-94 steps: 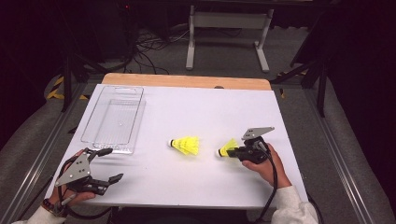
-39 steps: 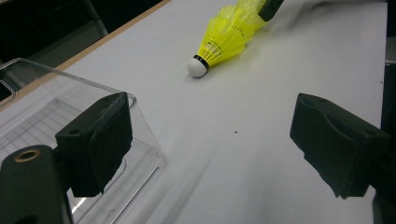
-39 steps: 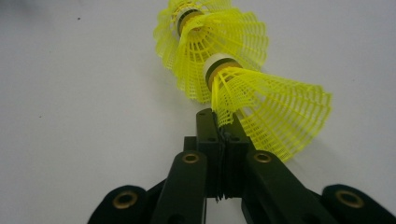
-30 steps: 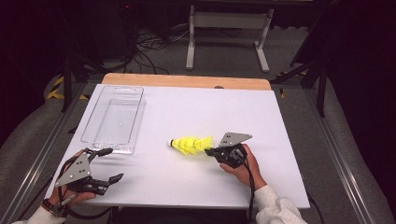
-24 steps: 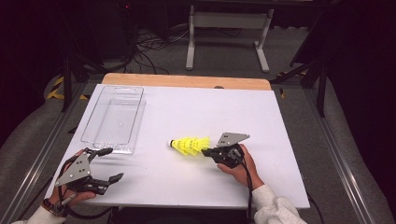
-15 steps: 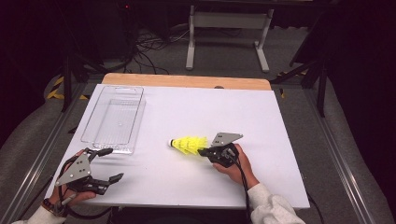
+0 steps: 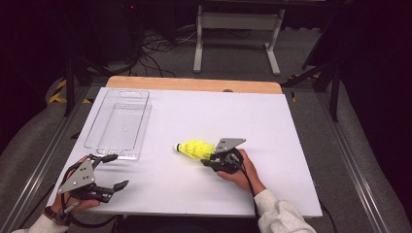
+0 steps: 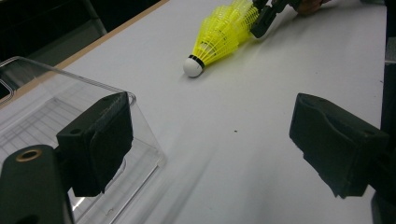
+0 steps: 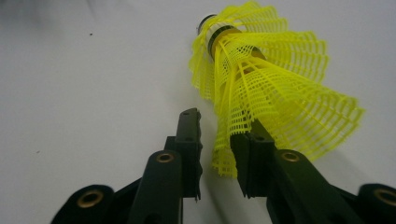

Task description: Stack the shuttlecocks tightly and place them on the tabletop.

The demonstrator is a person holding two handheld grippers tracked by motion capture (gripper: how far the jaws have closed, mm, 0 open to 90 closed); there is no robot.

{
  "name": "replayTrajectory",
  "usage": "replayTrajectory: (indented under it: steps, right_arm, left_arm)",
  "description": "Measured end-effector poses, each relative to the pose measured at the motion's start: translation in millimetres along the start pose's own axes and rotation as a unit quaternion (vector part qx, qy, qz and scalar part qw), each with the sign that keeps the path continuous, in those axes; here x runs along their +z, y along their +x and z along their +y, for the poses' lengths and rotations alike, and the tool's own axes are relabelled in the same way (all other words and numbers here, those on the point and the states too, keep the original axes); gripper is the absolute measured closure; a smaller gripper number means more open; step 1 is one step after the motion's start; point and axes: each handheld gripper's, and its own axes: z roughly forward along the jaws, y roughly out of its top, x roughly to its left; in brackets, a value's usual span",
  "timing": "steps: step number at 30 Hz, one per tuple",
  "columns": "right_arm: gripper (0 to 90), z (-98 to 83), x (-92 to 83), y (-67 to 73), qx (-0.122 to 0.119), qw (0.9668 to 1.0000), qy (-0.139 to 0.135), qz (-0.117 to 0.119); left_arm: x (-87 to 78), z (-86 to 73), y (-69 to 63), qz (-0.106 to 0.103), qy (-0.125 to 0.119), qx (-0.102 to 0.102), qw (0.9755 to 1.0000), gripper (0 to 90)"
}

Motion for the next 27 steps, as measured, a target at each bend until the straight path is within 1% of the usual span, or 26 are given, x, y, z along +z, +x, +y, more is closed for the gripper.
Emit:
replayTrajectory:
  steps: [4, 6, 8, 11, 13, 15, 16, 18, 20, 21, 22, 23, 25, 27]
  right_arm:
    - [60.8, -1.0, -0.7, -0.5, 0.006, 1.0, 0.001, -0.002]
    - [54.4, -1.4, -1.1, 0.0, 0.009, 1.0, 0.001, 0.001]
    - [49.1, -0.9, -1.4, 3.2, 0.0, 0.9999, 0.007, -0.007]
    - [44.3, 0.9, -1.7, 7.5, -0.007, 0.9999, 0.005, -0.008]
    - [39.8, 2.8, -0.5, 9.8, -0.012, 0.9998, 0.005, -0.016]
    - [36.3, 4.2, 1.6, 9.3, -0.008, 0.9998, 0.003, -0.02]
    - [36.3, 4.2, 1.6, 9.3, -0.008, 0.9998, 0.003, -0.02]
    - [31.7, 6.3, 5.3, 8.1, -0.001, 0.9997, 0.002, -0.026]
    - [30.2, 7.6, 6.5, 8.5, 0.0, 0.9996, -0.001, -0.029]
    - [27.9, 11.1, 9.0, 10.1, 0.001, 0.9995, -0.006, -0.03]
    - [27.9, 11.1, 9.0, 10.1, 0.001, 0.9995, -0.006, -0.03]
    - [25.2, 12.8, 10.3, 10.8, 0.005, 0.9994, -0.005, -0.033]
    - [20.7, 17.6, 13.0, 10.9, 0.009, 0.9989, 0.001, -0.046]
    - [20.8, 18.6, 12.7, 10.2, 0.015, 0.9987, -0.005, -0.048]
  left_arm:
    - [-0.3, 0.1, -0.1, 0.0, -0.001, -0.001, 1.0, 14.2]
    - [-0.4, 0.2, -0.4, 0.0, -0.001, 0.0, 1.0, 14.2]
    - [-0.6, 0.2, -0.4, 0.001, -0.002, 0.0, 1.0, 14.2]
    - [-0.6, 0.2, -0.4, 0.0, -0.002, 0.0, 1.0, 14.2]
    - [-0.3, 0.2, -0.4, 0.001, -0.001, 0.0, 1.0, 14.2]
    - [0.4, 0.1, 0.1, 0.001, -0.001, -0.001, 1.0, 14.1]
    - [0.4, 0.1, 0.1, 0.001, -0.001, -0.001, 1.0, 14.2]
    - [1.1, 0.1, -0.1, 0.0, 0.002, 0.0, 1.0, 14.2]
    - [1.3, 0.2, -0.4, 0.0, 0.001, 0.0, 1.0, 14.2]
    - [1.3, 0.2, -0.3, 0.001, 0.001, -0.001, 1.0, 14.2]
    - [1.3, 0.1, 0.1, 0.001, 0.003, 0.001, 1.0, 14.2]
    - [1.5, 0.1, 0.2, 0.0, 0.003, 0.0, 1.0, 14.2]
    - [1.1, 0.1, -0.1, 0.001, 0.001, 0.0, 1.0, 14.3]
    - [0.8, -0.2, 0.3, 0.001, 0.0, -0.002, 1.0, 14.3]
